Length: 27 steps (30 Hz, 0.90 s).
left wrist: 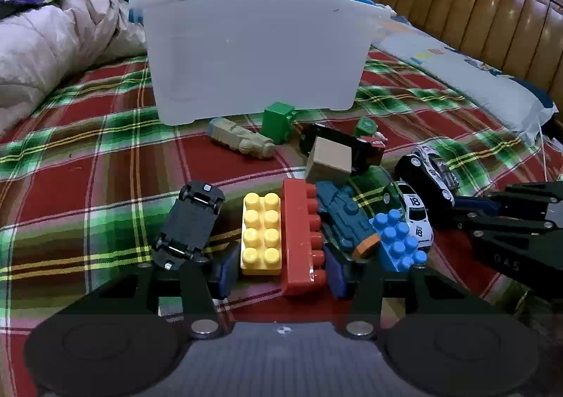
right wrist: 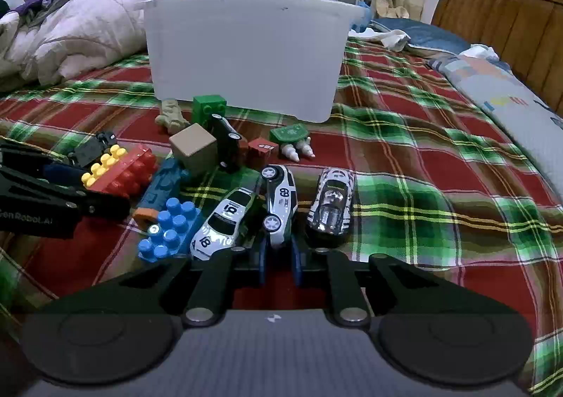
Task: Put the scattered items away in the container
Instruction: 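Grasp the yellow block with the left tool while the right tool grasps a white toy car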
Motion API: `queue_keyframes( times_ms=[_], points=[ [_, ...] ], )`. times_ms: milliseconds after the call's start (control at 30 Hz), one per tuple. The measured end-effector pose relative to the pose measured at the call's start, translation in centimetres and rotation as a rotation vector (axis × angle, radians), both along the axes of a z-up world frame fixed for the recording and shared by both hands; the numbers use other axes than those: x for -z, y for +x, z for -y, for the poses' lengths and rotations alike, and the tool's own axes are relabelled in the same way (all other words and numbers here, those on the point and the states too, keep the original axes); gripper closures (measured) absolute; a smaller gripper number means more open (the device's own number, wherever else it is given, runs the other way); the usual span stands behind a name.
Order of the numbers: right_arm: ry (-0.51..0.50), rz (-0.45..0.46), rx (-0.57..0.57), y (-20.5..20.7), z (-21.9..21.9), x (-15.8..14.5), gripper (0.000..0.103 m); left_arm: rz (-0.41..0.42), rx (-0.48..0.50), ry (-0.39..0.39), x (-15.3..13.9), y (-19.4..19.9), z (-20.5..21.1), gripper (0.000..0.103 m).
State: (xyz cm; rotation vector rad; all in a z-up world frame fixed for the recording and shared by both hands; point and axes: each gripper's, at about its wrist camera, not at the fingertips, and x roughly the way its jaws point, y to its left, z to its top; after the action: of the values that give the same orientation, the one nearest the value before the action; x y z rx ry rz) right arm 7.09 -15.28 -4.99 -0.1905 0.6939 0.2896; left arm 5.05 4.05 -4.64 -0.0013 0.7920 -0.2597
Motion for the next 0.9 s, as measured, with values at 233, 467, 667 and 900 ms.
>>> queue_keyframes(
  times_ms=[233,467,667,900],
  points=[
    [0.01,-0.007,-0.01,-0.55,-0.24,0.13,0.086,0.001,0.004,0.012,-0.02,-0.29,0.14,0.049],
    [0.003,-0.01,-0.01,-0.55,-0.14,0.02,0.086,0.001,0.003,0.006,-0.08,-0.25,0.19,0.049],
    [-0.01,-0.004,-0.013,-0.63,-0.49,0.05,0.086,0.004,-0.001,-0.011,-0.02,-0.14,0.05,0.049],
    [-0.005,-0.001,-0.013,-0.66,-0.45,0.01,0.086,0.006,-0.012,-0.011,-0.01,0.0,0.17,0.044]
  ],
)
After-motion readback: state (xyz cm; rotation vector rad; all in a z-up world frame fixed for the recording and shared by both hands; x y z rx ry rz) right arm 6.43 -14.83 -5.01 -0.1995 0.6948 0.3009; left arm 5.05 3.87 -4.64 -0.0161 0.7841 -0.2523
